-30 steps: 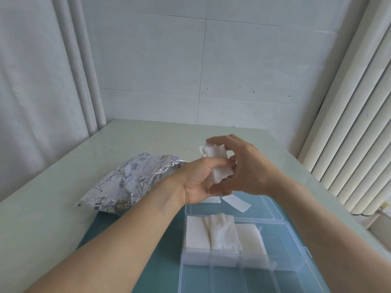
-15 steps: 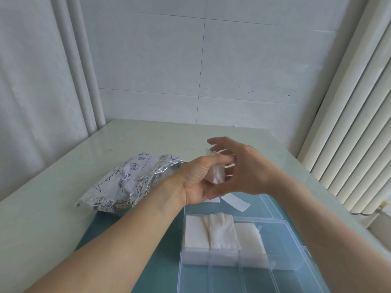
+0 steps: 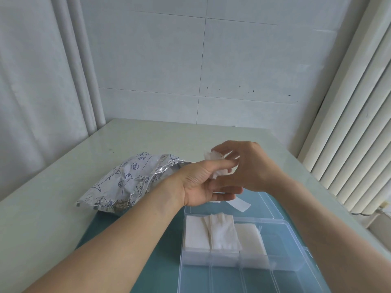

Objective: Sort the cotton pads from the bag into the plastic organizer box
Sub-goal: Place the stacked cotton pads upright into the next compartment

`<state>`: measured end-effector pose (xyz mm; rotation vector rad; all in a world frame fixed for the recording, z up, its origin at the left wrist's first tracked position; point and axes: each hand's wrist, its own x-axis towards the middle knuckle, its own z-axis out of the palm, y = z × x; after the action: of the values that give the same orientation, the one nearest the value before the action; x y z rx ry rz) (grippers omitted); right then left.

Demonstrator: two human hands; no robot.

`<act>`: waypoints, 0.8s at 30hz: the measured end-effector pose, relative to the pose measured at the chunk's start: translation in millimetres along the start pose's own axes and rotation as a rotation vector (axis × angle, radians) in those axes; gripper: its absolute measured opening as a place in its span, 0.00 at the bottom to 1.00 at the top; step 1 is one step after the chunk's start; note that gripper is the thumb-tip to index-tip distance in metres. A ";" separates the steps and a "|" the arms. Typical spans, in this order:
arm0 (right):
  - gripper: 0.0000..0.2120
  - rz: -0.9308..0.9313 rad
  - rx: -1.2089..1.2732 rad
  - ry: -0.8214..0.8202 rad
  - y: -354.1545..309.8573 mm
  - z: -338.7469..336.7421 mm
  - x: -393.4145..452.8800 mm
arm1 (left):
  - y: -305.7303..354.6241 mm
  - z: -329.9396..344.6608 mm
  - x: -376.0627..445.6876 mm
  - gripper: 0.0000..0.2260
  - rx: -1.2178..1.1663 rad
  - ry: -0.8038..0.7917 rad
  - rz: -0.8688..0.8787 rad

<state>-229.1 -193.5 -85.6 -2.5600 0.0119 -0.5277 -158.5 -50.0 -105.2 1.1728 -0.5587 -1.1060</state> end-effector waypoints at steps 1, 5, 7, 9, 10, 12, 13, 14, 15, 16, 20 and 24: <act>0.29 0.003 0.013 0.039 0.1 0.1 0.2 | 0.3 0.0 -0.2 0.11 0.031 -0.003 -0.004; 0.41 -0.002 0.051 -0.018 0.5 0.4 0.5 | 2.1 0.2 -2.5 0.05 0.097 0.001 -0.043; 0.46 0.010 0.027 -0.087 1.3 1.2 -0.4 | 1.5 -0.8 -2.0 0.03 0.109 0.016 -0.031; 0.42 -0.003 0.034 -0.077 1.3 2.1 -1.4 | 0.2 -2.0 -1.1 0.05 0.110 0.005 -0.018; 0.41 -0.011 0.032 -0.055 0.4 2.3 -1.3 | -0.1 -2.0 0.0 0.06 0.093 -0.015 -0.013; 0.43 -0.024 0.039 -0.032 -1.4 1.2 -0.8 | -0.1 0.4 1.2 0.05 0.000 -0.040 0.010; 0.47 -0.025 0.049 -0.045 -1.8 0.3 -0.7 | -0.1 1.6 2.4 0.03 -0.042 -0.015 0.028; 0.52 -0.020 0.052 -0.075 -1.6 -0.6 -1.2 | -0.3 1.9 4.6 0.03 -0.059 0.044 0.049; 0.56 -0.020 0.046 -0.108 -0.9 -1.0 -1.8 | -1.1 1.0 7.2 0.05 -0.042 0.134 0.072; 0.58 -0.028 0.036 -0.128 0.3 -0.8 -2.4 | -2.2 0.0 9.0 0.05 -0.009 0.216 0.097; 0.49 -0.102 0.061 -0.046 0.1 2.4 -1.7 | -0.9 -1.6 8.2 0.01 0.081 0.209 0.111; 0.34 -0.145 0.071 0.054 -5.8 0.6 -2.3 | 2.3 -0.9 0.0 0.03 0.158 0.002 0.054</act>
<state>-231.5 -188.0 -84.0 -2.4885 -0.1714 -0.6407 -156.9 -49.6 -103.3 1.2872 -0.6823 -1.0288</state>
